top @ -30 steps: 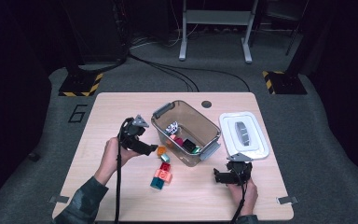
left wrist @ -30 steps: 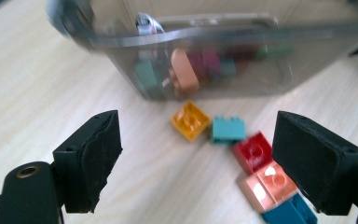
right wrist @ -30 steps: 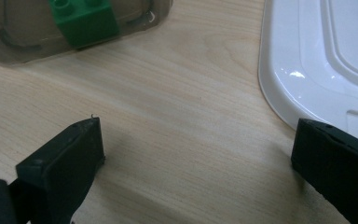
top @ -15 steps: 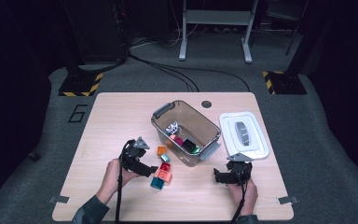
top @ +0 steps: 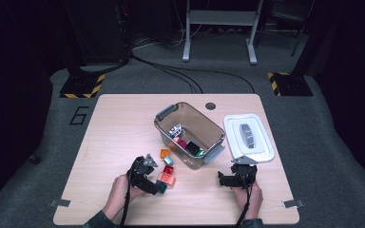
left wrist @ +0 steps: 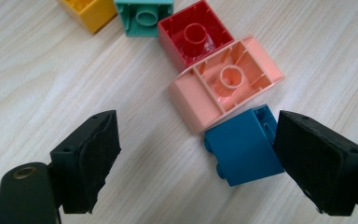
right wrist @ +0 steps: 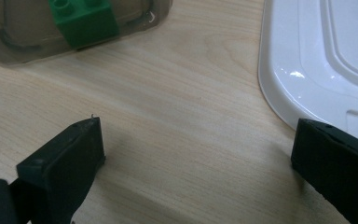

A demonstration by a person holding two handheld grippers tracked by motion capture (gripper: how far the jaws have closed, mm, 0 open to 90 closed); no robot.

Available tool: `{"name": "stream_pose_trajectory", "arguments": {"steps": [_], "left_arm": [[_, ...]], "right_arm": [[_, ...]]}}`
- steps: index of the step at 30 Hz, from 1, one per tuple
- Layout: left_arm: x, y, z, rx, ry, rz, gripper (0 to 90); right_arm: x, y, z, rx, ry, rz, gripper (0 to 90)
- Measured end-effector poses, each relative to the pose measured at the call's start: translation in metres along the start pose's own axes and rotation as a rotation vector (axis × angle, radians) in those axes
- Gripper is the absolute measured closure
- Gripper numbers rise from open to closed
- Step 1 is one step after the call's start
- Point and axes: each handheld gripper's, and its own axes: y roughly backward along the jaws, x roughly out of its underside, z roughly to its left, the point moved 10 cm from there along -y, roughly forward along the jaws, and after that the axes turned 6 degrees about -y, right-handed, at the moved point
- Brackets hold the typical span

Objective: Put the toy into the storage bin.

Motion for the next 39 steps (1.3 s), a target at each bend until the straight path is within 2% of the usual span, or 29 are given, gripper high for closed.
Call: {"name": "stream_pose_trajectory", "arguments": {"steps": [9,12,14,15,17,18,20,24,29,35,37,39], "left_arm": [[0.026,0.016,0.021,-0.032,0.044,0.032,14.1],[0.033,0.021,0.034,-0.078,0.065,0.027,14.9],[0.035,0.024,0.04,-0.087,0.084,0.01,15.7],[0.035,0.026,0.04,-0.085,0.095,-0.001,15.9],[0.034,0.029,0.038,-0.072,0.097,-0.026,17.8],[0.034,0.03,0.036,-0.08,0.09,-0.028,19.1],[0.035,0.03,0.03,-0.06,0.076,-0.014,19.9],[0.04,0.024,0.022,-0.065,0.055,0.019,22.6],[0.049,0.027,0.03,-0.085,0.068,0.042,23.8],[0.06,0.036,0.05,-0.162,0.101,0.069,24.7],[0.061,0.037,0.052,-0.162,0.117,0.06,24.5],[0.059,0.039,0.05,-0.144,0.125,0.034,24.1]], "right_arm": [[0.0,0.0,0.0,0.0,0.001,-0.001,1.7],[0.0,0.0,0.0,0.001,0.001,-0.001,1.8],[0.0,0.0,0.0,0.001,0.001,-0.002,1.8],[0.0,0.0,0.0,0.001,0.001,-0.001,1.9],[0.0,0.0,0.0,0.002,0.002,-0.002,1.9],[0.0,0.0,0.0,0.003,0.001,-0.002,1.9],[0.0,0.0,0.0,0.002,-0.001,-0.002,1.9],[0.0,0.0,0.0,0.002,0.0,-0.001,1.9],[0.0,0.0,0.0,0.002,-0.001,-0.001,1.9],[0.0,0.0,0.0,0.002,0.001,-0.002,2.0],[0.0,0.0,0.0,0.003,0.0,-0.002,2.0],[0.0,0.0,0.0,0.003,0.0,-0.001,2.0]]}}
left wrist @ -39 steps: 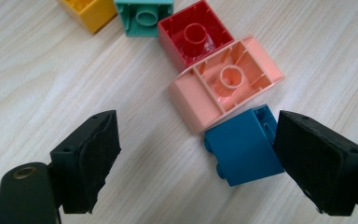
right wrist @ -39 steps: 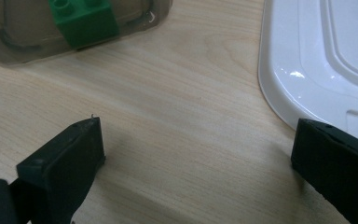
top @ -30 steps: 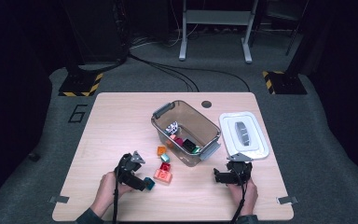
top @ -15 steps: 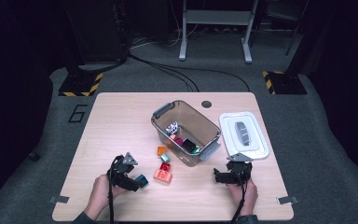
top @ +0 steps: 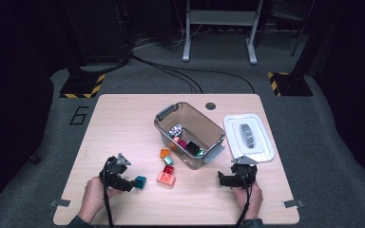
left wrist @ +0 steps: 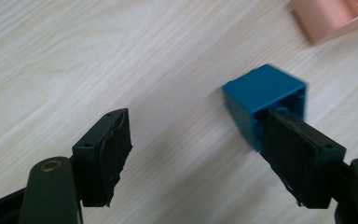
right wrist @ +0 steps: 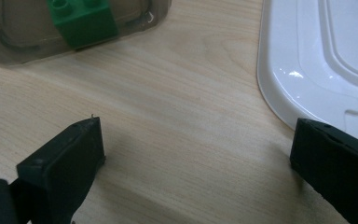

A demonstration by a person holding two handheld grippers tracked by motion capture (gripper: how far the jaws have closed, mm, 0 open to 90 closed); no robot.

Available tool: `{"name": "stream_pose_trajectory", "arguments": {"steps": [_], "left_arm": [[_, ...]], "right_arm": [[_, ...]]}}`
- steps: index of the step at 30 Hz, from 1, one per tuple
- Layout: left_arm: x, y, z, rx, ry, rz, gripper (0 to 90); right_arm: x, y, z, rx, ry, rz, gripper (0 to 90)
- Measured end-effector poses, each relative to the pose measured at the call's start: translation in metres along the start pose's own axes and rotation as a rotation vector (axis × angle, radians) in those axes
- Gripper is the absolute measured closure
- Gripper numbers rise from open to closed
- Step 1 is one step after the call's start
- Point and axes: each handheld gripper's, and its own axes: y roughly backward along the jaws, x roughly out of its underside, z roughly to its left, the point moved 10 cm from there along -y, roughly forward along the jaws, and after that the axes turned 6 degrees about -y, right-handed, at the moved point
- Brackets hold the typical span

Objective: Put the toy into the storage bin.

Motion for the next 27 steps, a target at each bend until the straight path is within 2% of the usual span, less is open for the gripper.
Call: {"name": "stream_pose_trajectory", "arguments": {"steps": [5,7,8,10,12,13,14,16,20,21,22,23,27], "left_arm": [[-0.009,0.002,-0.014,0.05,0.016,-0.048,19.3],[-0.013,-0.003,-0.021,0.067,0.028,-0.065,16.6],[-0.013,-0.003,-0.022,0.069,0.009,-0.053,16.4],[-0.015,-0.007,-0.026,0.072,0.022,-0.059,16.9],[-0.015,-0.01,-0.027,0.066,-0.001,-0.045,20.8],[-0.016,-0.011,-0.028,0.068,0.015,-0.048,22.4],[-0.016,-0.012,-0.027,0.061,-0.006,-0.042,23.7],[-0.015,-0.013,-0.028,0.081,-0.02,-0.038,30.3],[-0.013,-0.015,-0.029,0.088,-0.032,-0.036,39.8],[-0.012,-0.015,-0.029,0.082,-0.048,-0.029,42.4],[-0.012,-0.014,-0.03,0.096,-0.062,-0.02,45.2],[-0.012,-0.015,-0.029,0.084,-0.062,-0.026,46.5],[-0.012,-0.016,-0.031,0.102,-0.071,-0.034,55.2]], "right_arm": [[0.0,0.0,0.0,0.001,0.0,0.0,2.0],[0.0,0.0,0.0,0.001,0.0,0.0,1.9],[0.0,0.0,0.0,0.001,0.001,0.0,2.0],[0.0,0.0,0.0,0.001,0.0,0.0,2.0],[0.0,0.0,0.0,0.001,0.0,0.0,2.0],[0.0,0.0,0.0,0.001,0.0,0.0,2.0],[0.0,0.0,0.0,0.001,0.0,0.0,2.0],[0.0,0.0,0.0,0.001,0.0,0.0,2.0],[0.0,0.0,0.0,0.001,0.0,-0.001,2.1],[0.0,0.0,0.0,0.001,-0.002,0.0,2.1],[0.0,0.0,0.0,0.001,0.0,0.0,2.1],[0.0,0.0,0.0,0.001,-0.002,0.0,2.1],[0.0,0.0,0.0,0.001,-0.002,0.0,2.1]]}}
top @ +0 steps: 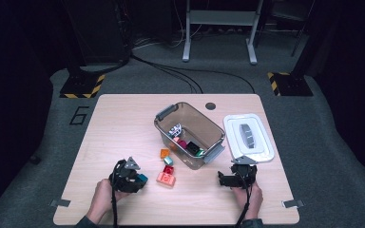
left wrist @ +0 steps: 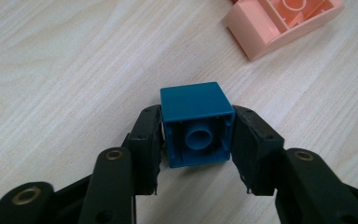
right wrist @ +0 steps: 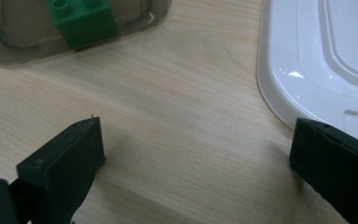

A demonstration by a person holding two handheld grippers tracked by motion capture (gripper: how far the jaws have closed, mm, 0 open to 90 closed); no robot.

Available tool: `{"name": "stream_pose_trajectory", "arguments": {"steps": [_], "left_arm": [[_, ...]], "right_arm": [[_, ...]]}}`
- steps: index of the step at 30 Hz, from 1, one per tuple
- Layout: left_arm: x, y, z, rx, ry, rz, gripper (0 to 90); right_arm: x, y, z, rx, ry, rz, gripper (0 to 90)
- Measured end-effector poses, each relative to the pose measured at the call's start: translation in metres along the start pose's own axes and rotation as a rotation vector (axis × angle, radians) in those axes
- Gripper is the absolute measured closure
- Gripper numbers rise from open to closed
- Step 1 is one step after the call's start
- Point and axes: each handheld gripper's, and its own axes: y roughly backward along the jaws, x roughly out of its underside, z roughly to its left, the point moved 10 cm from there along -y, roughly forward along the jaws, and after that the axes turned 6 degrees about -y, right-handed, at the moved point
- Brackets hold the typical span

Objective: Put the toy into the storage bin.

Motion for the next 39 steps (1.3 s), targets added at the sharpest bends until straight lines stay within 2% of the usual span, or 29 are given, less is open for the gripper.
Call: {"name": "stream_pose_trajectory", "arguments": {"steps": [1,3,5,9,12,14,18,27,31,39], "left_arm": [[0.0,0.001,0.0,0.011,-0.011,0.011,55.5],[0.0,0.0,0.0,0.004,-0.011,0.011,54.7],[-0.002,0.0,0.001,0.001,-0.012,0.012,48.5],[-0.007,-0.003,0.001,0.001,0.005,0.012,43.9],[-0.009,-0.007,0.0,0.0,0.012,0.026,47.3],[-0.01,-0.008,0.001,-0.01,0.004,0.024,50.4],[-0.013,-0.009,0.0,0.001,-0.007,0.03,58.2],[-0.025,-0.006,0.0,-0.007,-0.035,0.014,58.9],[-0.034,-0.002,0.002,-0.01,-0.033,-0.008,58.9],[-0.051,0.007,0.01,-0.025,-0.043,-0.038,59.0]], "right_arm": [[0.0,0.0,0.0,0.0,0.001,0.0,2.1],[0.0,0.0,0.0,0.0,0.0,0.0,2.1],[0.0,0.0,0.0,0.0,0.0,0.0,2.1],[0.0,0.0,0.0,0.0,0.002,0.0,2.1],[0.0,0.0,0.0,0.0,0.0,0.0,2.1],[0.0,0.0,0.0,0.0,0.002,0.0,2.1],[0.0,0.0,0.0,0.0,0.0,0.0,2.1],[0.0,0.0,0.0,-0.001,0.0,0.0,2.1],[0.0,0.0,0.0,-0.002,0.002,-0.001,2.2],[0.0,0.0,0.0,-0.002,0.002,-0.002,2.4]]}}
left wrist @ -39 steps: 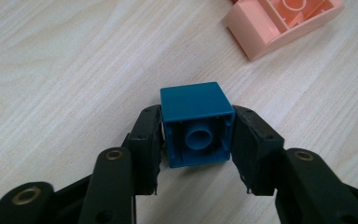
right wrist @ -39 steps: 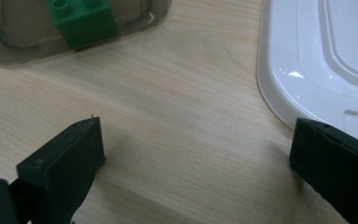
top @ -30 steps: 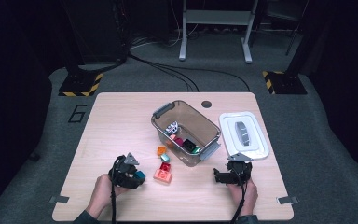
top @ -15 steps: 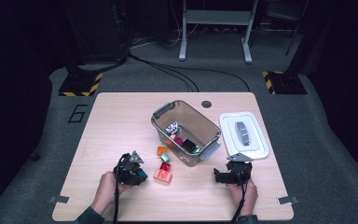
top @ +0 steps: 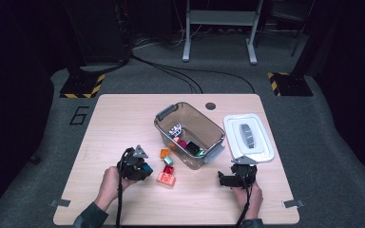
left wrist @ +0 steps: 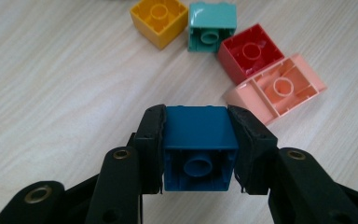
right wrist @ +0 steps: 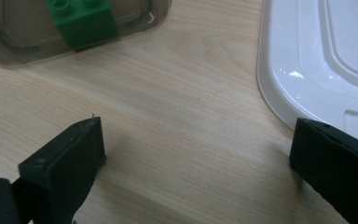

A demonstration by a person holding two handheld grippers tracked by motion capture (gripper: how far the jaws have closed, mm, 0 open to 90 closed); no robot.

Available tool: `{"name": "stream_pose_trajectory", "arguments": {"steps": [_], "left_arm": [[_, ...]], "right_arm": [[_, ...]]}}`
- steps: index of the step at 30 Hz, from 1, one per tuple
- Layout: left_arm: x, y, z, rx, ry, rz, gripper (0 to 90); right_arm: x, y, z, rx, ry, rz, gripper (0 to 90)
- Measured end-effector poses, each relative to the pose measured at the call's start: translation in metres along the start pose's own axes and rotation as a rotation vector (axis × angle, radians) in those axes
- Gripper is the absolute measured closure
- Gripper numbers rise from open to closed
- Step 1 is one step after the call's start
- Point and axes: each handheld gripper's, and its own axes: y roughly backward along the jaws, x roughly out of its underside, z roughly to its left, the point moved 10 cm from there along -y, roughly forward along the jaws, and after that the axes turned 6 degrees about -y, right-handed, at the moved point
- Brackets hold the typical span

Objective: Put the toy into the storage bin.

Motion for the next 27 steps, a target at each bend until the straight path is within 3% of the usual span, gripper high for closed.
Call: {"name": "stream_pose_trajectory", "arguments": {"steps": [27], "left_arm": [[-0.062,0.043,0.036,-0.088,-0.038,-0.09,58.9]], "right_arm": [[0.0,0.0,0.0,0.0,-0.002,0.0,2.5]]}}
